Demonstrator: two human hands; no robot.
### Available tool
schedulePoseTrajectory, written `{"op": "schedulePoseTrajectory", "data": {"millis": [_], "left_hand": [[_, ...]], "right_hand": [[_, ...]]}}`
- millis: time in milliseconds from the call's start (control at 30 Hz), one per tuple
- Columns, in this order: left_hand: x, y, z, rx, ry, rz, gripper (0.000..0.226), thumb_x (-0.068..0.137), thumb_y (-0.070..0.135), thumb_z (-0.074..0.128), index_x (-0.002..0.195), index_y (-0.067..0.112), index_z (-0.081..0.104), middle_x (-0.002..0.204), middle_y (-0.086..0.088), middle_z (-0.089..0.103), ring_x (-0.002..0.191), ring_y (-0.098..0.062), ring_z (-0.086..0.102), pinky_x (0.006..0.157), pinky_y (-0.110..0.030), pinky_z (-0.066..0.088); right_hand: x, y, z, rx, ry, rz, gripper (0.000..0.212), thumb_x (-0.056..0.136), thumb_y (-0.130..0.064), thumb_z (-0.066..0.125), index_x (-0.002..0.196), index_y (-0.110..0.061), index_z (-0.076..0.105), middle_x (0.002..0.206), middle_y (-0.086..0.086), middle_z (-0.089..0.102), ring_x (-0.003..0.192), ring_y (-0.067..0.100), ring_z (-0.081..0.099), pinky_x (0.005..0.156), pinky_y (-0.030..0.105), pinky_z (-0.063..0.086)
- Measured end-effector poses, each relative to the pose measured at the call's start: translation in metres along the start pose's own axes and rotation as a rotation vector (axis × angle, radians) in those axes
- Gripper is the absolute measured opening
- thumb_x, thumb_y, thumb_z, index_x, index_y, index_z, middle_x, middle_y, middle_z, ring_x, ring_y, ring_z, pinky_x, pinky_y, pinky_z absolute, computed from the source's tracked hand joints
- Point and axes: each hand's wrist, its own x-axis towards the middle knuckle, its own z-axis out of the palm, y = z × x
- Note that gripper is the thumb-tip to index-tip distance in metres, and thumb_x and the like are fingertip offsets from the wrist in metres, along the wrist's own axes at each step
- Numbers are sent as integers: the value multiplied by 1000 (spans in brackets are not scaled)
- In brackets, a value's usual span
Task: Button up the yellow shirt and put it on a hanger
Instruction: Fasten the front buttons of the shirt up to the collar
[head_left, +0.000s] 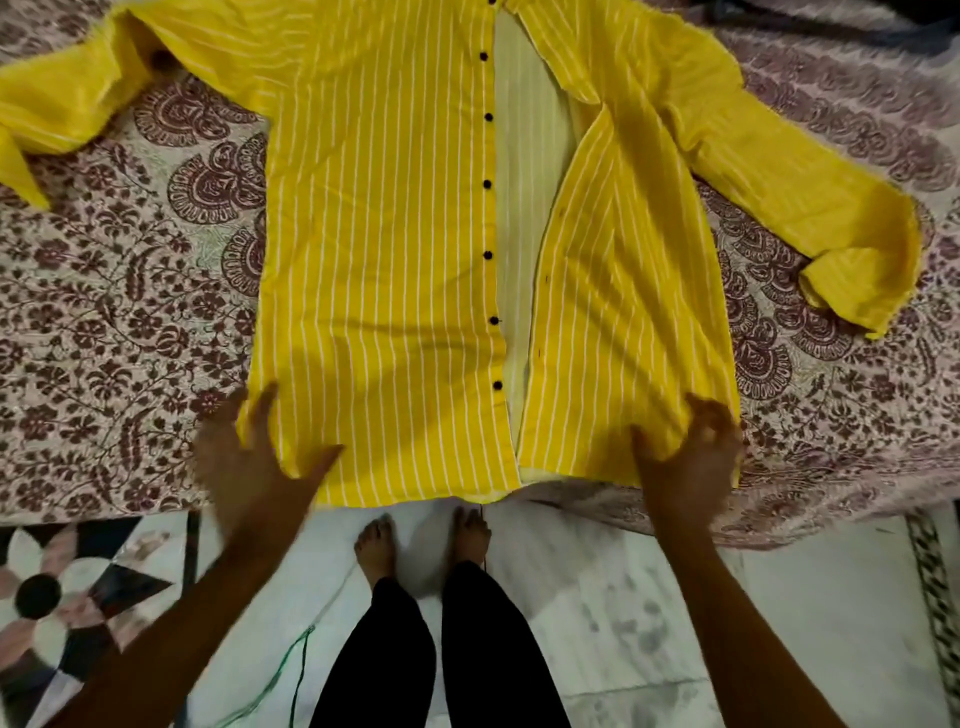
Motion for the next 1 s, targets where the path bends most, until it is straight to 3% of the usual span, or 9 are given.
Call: {"op": "schedulePoseTrajectory", "data": {"millis": [100,167,300,367,467,567,667,833,1000], "left_hand": [[-13,40,32,-24,-5,665,45,79,54,55,114,27,51,121,-4,50,109,-26,47,86,-41,42],[-18,60,56,94,-180,848,52,65,48,73,107,28,51,105,0,54,94,-21,47,75,-36,40],[-14,86,77,297,-322,813,73,37,40,88,96,22,49,86,-2,57,78,-23,55,63,-32,46],[-10,85,79,238,-317,868,66,42,34,89,90,20,46,79,-2,59,70,-24,60,57,-30,49],[-11,77,81,44,-245,957,37,66,24,81,78,19,47,68,-1,56,59,-22,57,51,-28,45],[-19,73,76,-63,-105,981,12,88,26,52,79,20,48,69,1,54,60,-19,50,56,-29,35],[-24,67,80,18,-122,1034,12,84,31,52,79,22,46,69,4,55,63,-17,52,61,-28,31],[-23,78,76,-185,-350,717,25,88,33,40,95,21,60,83,2,68,72,-19,64,65,-26,42],[-1,113,64,-541,-425,215,30,91,30,46,110,11,58,94,-9,71,85,-25,67,70,-39,52]], "right_hand": [[-21,-34,27,-65,-276,-490,71,54,-37,86,116,-18,57,120,11,56,108,33,52,85,44,48],[-32,-47,40,-185,-355,-595,75,43,-30,90,110,-17,59,112,14,59,102,38,57,76,46,52],[-27,-39,39,-61,-396,-572,47,46,-19,90,88,-12,69,92,11,66,89,38,61,68,42,53],[-24,-32,30,95,-419,-510,19,66,-15,81,81,-9,70,86,9,68,87,34,62,70,37,50],[-27,-34,10,389,-377,-359,9,85,-19,65,90,-12,64,91,6,67,83,21,62,69,32,49],[-43,-43,0,359,-356,-708,10,90,-25,51,96,-17,54,98,3,63,87,18,56,69,29,44],[-59,-37,19,141,-547,-930,10,87,-25,52,91,-17,54,97,4,59,84,23,53,62,33,47],[-64,-31,43,-7,-676,-822,18,84,-23,48,90,-14,61,100,9,60,93,33,58,67,40,52],[-59,-34,34,147,-483,-676,23,85,-35,49,85,-19,66,88,0,66,81,23,62,61,28,48]]}}
